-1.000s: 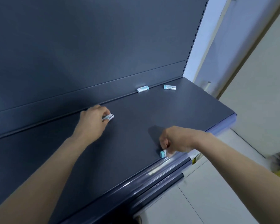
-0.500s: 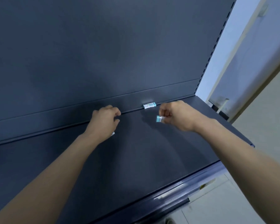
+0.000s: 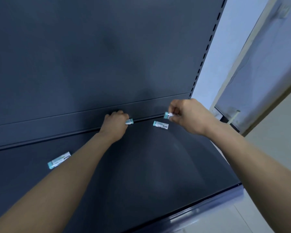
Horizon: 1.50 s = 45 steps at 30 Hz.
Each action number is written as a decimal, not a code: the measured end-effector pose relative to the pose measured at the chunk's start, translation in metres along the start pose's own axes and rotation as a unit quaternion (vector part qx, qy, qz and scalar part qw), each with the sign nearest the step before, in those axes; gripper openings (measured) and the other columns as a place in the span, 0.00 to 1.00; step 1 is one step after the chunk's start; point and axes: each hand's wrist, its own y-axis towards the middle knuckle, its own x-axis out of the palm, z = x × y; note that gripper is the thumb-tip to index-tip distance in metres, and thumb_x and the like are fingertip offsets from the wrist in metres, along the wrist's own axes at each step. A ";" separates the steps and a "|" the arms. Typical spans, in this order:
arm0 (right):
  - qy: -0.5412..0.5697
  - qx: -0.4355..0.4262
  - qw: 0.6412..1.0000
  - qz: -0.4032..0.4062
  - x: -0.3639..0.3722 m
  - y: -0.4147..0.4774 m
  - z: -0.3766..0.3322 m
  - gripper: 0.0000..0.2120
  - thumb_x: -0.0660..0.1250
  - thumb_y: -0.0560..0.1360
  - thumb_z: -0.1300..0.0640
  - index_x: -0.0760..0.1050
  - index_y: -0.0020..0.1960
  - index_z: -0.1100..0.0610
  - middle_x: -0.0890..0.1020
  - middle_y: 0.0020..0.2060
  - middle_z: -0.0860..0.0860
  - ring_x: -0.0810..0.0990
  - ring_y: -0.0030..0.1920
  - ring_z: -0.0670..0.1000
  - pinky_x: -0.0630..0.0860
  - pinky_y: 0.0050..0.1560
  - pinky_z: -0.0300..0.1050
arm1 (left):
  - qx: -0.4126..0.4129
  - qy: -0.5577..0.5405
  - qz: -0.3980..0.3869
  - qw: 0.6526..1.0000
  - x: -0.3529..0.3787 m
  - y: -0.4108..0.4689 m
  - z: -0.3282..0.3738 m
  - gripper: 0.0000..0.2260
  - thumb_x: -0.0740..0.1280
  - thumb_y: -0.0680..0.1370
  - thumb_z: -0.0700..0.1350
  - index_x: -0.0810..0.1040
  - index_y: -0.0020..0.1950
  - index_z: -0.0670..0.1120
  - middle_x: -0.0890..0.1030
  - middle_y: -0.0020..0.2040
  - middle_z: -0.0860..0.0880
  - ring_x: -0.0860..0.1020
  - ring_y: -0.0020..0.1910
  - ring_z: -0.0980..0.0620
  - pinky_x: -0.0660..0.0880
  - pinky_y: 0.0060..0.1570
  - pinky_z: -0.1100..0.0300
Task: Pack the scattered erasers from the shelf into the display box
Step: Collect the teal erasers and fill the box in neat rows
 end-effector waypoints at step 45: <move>0.105 -0.332 0.937 0.007 0.087 -0.096 -0.406 0.03 0.65 0.75 0.59 0.75 0.48 0.55 0.80 0.43 0.51 0.77 0.45 0.57 0.77 0.47 0.53 | -0.244 -0.003 0.305 0.921 -0.163 -0.428 -0.184 0.09 0.71 0.71 0.41 0.80 0.50 0.41 0.78 0.45 0.43 0.77 0.47 0.40 0.75 0.48 0.50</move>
